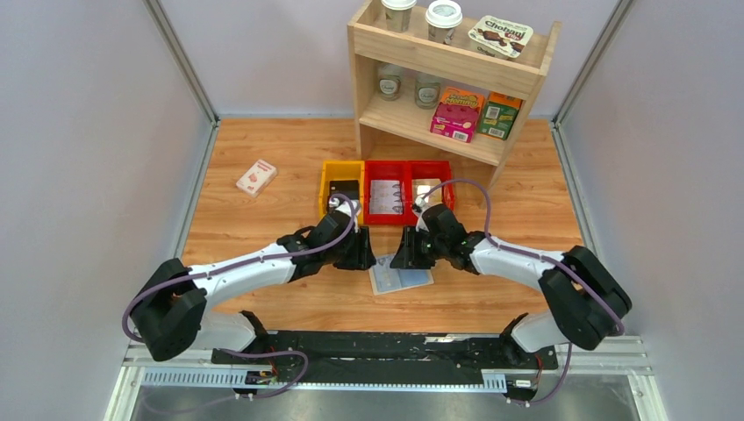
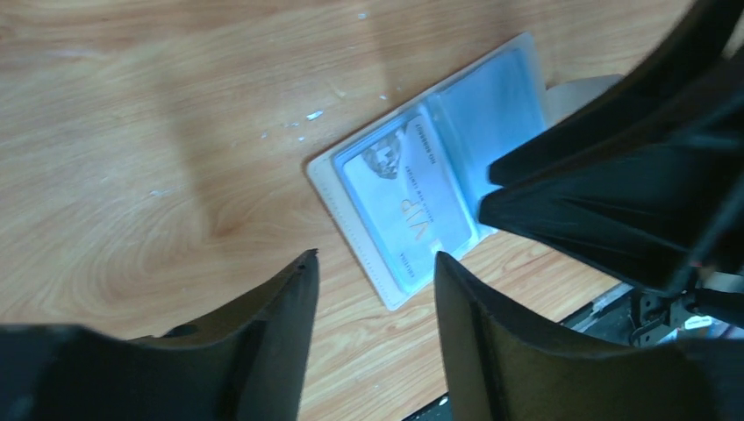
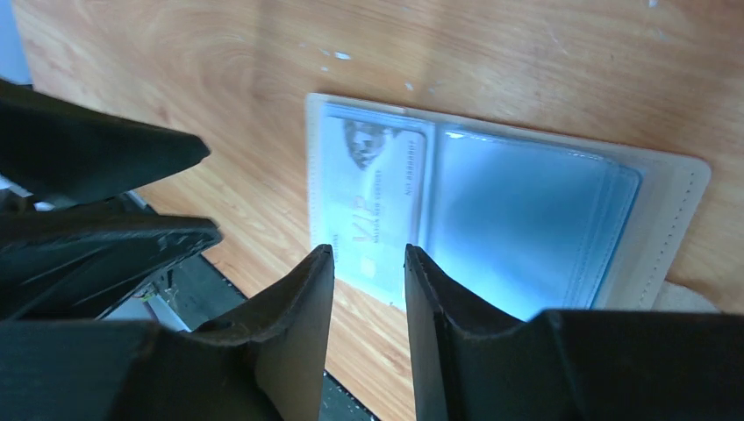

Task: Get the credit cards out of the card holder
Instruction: Remove the credit card from the card holder.

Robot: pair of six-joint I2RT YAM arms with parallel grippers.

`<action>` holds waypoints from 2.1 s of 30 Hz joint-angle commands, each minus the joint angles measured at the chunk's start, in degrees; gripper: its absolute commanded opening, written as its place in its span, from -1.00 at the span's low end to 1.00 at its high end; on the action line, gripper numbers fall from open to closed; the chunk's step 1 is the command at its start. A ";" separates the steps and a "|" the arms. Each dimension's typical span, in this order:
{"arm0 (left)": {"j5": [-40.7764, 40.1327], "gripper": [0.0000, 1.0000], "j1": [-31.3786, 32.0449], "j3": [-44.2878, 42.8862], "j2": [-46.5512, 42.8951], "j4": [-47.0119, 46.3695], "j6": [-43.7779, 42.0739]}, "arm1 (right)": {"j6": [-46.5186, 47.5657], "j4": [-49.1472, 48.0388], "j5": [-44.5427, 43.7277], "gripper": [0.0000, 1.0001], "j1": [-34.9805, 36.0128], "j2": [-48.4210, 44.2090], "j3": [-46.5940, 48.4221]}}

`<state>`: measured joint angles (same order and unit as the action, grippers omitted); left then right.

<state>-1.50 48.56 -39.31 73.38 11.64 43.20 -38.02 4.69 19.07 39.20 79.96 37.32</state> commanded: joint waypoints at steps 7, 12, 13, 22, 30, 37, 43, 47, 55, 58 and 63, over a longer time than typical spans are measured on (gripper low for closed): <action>8.52 -0.12 -0.22 -5.86 9.75 -5.31 1.27 | -3.81 -1.27 0.18 -0.28 -0.35 9.86 2.40; 8.44 -0.24 -0.22 -7.36 14.14 -3.20 2.24 | -4.17 -1.70 0.79 -0.28 -0.88 10.48 2.14; 8.35 -0.30 -0.22 -7.53 14.50 -2.16 2.24 | -4.17 -1.70 0.97 -0.28 -0.88 10.39 2.06; 5.10 -0.55 -0.48 -8.50 17.67 2.95 2.33 | -3.11 -7.06 5.45 -0.28 -0.88 7.75 0.65; 7.12 -0.60 -0.39 -9.82 20.83 3.30 1.89 | -3.99 -13.99 10.46 -0.31 -0.88 7.05 -0.76; 6.60 -0.63 -0.48 -10.17 21.97 4.27 1.10 | -5.05 -18.40 13.18 -0.49 -0.88 7.13 -1.64; 4.84 -0.66 -0.48 -11.49 22.59 7.08 -0.22 | -6.36 -22.70 15.65 -0.58 -0.88 6.61 -3.39; 4.31 -0.70 -0.39 -11.58 22.77 7.69 -0.57 | -6.45 -23.94 16.17 -0.68 -0.88 5.91 -3.84; 4.66 -0.74 -0.48 -12.02 23.47 7.87 -1.10 | -6.89 -23.95 19.25 -0.85 -0.53 11.08 -1.82; 5.01 -0.74 -0.39 -11.84 23.30 7.35 -1.28 | -4.61 -18.67 17.85 -0.81 0.35 12.93 0.82; 5.45 -0.74 -0.39 -11.67 23.21 6.82 -1.63 | -4.26 -16.82 17.58 -0.62 1.14 15.48 2.93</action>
<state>4.43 47.83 -51.24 94.21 20.99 42.65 -43.09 -12.84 34.96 38.54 93.49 37.82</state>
